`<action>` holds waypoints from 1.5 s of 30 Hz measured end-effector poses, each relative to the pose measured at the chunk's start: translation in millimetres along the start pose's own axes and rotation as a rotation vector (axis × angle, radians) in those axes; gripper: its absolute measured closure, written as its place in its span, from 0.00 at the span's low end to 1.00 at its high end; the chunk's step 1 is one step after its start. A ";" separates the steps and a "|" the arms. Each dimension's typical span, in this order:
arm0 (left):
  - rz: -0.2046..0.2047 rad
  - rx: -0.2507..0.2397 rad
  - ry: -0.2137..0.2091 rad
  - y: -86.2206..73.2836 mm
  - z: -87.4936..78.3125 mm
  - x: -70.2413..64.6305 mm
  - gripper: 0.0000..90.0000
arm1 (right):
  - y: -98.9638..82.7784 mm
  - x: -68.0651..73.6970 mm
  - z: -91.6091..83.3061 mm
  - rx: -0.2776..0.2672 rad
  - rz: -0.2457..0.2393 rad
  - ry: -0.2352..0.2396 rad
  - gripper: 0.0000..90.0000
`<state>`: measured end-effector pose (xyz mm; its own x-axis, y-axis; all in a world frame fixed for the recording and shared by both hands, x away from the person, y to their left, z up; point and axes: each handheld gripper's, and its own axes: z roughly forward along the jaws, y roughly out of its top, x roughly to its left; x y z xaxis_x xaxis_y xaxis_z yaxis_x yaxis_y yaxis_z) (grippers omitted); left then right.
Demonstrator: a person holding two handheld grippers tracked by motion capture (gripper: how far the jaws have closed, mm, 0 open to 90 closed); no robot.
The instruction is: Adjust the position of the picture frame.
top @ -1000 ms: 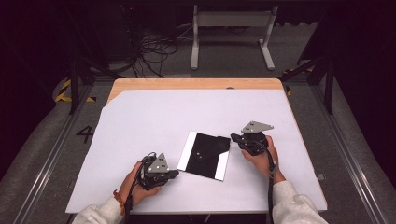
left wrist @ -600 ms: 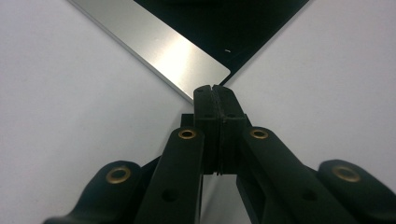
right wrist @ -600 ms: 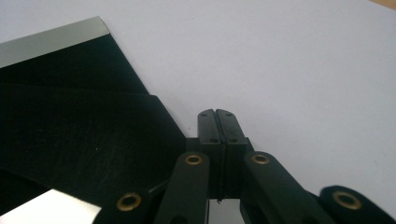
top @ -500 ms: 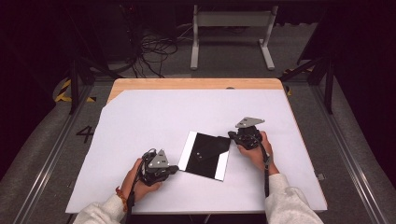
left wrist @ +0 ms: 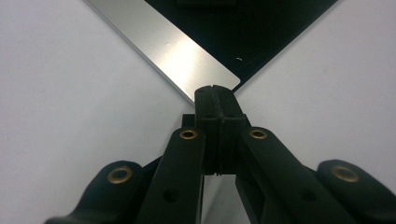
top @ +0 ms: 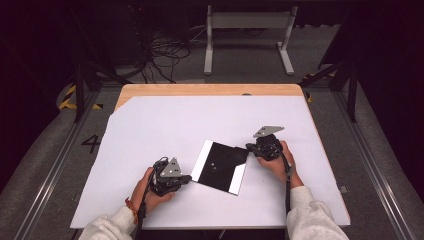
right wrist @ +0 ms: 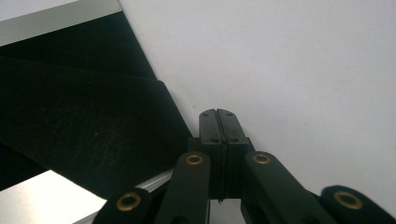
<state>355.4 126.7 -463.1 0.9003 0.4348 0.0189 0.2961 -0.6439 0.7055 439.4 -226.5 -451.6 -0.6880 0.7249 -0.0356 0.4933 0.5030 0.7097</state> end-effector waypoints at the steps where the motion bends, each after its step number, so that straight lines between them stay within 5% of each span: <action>1: 0.000 0.000 0.000 0.3 0.2 1.0 1.00 | -0.8 -0.2 -1.0 0.002 0.000 0.004 1.00; 10: 0.010 0.013 0.054 5.0 3.4 10.2 1.00 | -12.8 2.8 -12.5 0.000 0.031 0.040 1.00; 16: -0.006 0.014 0.077 11.6 10.0 23.4 1.00 | -16.9 25.7 -19.6 0.022 -0.046 0.032 1.00; 20: -0.009 0.010 0.090 13.4 12.3 28.1 0.99 | -23.8 28.3 -25.8 0.018 -0.023 0.082 1.00; 28: -0.034 0.010 0.123 17.4 17.3 36.1 0.99 | -31.8 38.1 -34.8 0.026 -0.046 0.099 1.00; 40: -0.038 -0.010 0.017 7.2 5.4 18.8 0.94 | -44.2 46.5 -49.9 0.042 -0.081 0.138 1.00; 45: -0.009 -0.005 0.038 13.4 14.2 11.5 0.92 | -48.3 50.7 -53.9 0.042 -0.080 0.140 1.00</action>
<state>374.2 114.2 -463.5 0.8850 0.4639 0.0392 0.3025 -0.6369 0.7092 352.0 -239.4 -449.7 -0.7921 0.6103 0.0097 0.4537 0.5782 0.6781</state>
